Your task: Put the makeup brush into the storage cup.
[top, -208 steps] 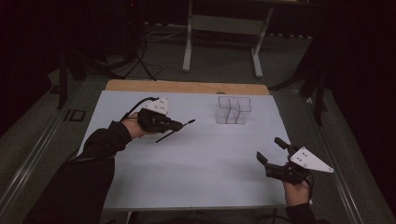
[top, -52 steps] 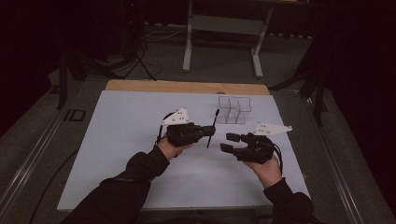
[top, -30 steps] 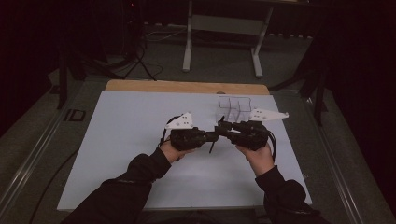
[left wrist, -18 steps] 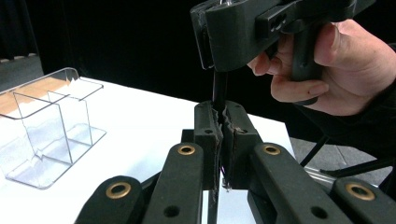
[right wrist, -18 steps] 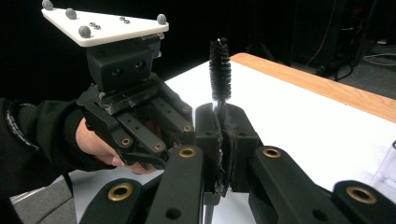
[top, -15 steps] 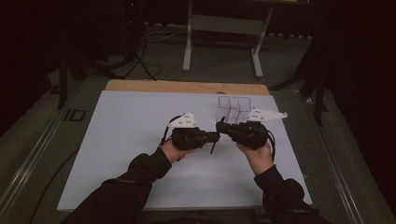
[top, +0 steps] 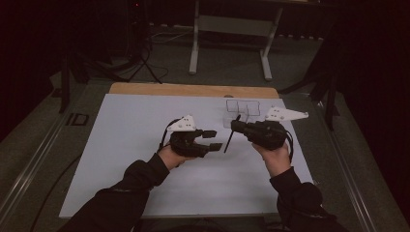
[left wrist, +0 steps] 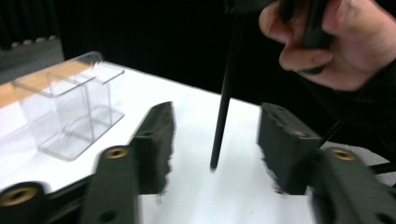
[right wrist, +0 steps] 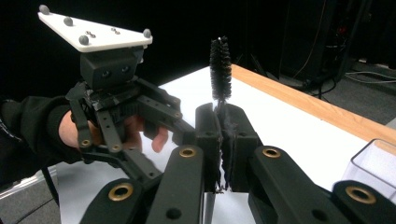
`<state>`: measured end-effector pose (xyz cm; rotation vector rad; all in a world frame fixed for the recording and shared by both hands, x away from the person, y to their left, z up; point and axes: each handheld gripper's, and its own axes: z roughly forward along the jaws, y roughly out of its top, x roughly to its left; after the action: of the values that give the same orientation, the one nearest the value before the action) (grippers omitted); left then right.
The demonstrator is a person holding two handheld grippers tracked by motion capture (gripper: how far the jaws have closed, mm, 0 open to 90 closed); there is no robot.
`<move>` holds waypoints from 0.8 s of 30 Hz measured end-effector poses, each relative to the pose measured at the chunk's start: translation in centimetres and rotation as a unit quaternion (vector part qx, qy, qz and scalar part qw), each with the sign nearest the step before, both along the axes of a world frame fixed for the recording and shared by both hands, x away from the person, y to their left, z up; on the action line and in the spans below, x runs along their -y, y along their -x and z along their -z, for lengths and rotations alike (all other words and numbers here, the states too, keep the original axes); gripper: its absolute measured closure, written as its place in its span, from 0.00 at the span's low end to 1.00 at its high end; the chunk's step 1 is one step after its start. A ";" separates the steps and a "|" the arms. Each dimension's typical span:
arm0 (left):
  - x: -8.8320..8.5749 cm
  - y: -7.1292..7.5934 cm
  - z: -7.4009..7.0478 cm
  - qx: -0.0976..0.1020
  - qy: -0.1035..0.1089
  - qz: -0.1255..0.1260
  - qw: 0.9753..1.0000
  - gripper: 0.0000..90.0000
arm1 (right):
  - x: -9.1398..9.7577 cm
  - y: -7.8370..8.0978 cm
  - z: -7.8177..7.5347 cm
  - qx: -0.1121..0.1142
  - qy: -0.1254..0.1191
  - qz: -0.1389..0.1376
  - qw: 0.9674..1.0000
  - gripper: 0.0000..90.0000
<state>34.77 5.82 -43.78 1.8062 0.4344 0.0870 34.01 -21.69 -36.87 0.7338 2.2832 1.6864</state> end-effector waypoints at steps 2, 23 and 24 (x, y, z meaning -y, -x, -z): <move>-0.2 0.2 0.0 0.003 0.000 -0.002 1.000 0.45 | 0.2 -0.1 -0.3 0.004 0.001 0.001 1.000 0.95; -3.0 1.3 0.8 -0.008 0.000 -0.027 1.000 0.03 | 2.2 -3.1 -3.2 0.035 0.002 0.025 0.999 0.95; -3.1 1.4 0.9 -0.006 0.002 -0.035 0.999 0.01 | 2.3 -3.3 -3.4 0.035 0.001 0.026 0.999 0.95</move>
<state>33.38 8.94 -44.65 1.7887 0.5062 0.1253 37.33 -24.00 -33.51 0.7147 2.2000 1.6597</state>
